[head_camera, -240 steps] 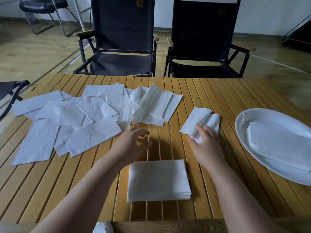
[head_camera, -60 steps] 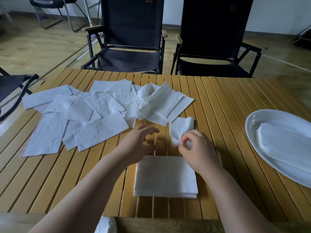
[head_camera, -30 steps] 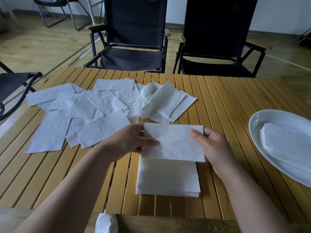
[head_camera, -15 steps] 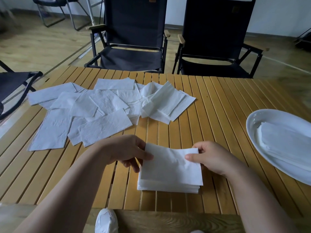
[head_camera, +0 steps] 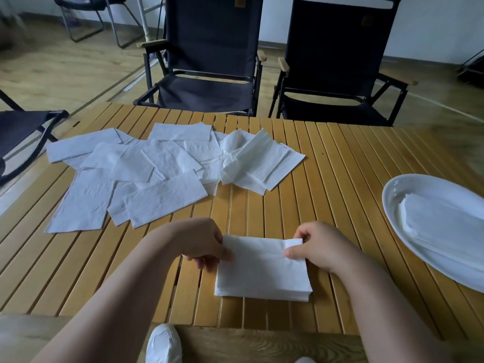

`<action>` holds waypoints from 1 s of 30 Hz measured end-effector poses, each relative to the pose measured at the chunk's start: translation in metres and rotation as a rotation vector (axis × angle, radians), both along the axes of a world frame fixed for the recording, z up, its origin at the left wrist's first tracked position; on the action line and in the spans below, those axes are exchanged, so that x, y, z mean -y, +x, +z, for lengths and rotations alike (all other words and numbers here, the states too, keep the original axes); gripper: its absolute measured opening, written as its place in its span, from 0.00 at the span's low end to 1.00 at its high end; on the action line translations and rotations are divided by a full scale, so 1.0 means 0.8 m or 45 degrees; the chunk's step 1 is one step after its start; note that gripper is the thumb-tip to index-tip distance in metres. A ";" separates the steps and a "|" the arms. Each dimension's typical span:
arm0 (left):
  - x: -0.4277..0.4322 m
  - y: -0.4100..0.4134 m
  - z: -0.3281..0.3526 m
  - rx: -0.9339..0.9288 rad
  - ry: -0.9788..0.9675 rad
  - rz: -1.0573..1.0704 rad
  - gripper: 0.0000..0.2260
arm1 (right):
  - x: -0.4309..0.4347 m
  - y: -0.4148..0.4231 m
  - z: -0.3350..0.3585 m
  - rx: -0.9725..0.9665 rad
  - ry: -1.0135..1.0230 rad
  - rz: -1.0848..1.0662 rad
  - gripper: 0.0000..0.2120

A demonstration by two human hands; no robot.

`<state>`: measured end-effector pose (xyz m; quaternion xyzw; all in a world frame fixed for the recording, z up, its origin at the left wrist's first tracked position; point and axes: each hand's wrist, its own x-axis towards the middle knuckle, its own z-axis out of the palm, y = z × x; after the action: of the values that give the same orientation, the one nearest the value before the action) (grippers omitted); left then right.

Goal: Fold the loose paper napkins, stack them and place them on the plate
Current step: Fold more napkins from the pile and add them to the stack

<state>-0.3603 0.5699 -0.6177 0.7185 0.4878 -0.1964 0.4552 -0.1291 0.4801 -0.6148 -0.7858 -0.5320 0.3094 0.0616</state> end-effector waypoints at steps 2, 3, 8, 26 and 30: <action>0.002 0.001 -0.001 -0.062 0.015 0.013 0.13 | -0.002 -0.004 0.002 0.060 0.004 -0.031 0.13; 0.004 -0.001 0.000 -0.088 0.025 0.029 0.12 | -0.003 -0.005 0.003 0.072 0.000 -0.048 0.14; -0.004 -0.036 0.013 -0.017 0.311 0.170 0.13 | -0.016 -0.019 0.004 0.141 0.204 -0.080 0.20; -0.033 -0.149 -0.014 -0.049 0.879 0.685 0.04 | -0.099 -0.197 -0.059 -0.050 0.544 0.469 0.23; -0.036 -0.151 -0.016 -0.039 0.890 0.632 0.04 | -0.105 -0.201 -0.063 0.049 0.678 0.406 0.17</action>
<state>-0.4809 0.5984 -0.6306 0.6872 0.6900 0.0856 0.2106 -0.2900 0.5641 -0.6655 -0.6545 -0.7119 0.1500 0.2059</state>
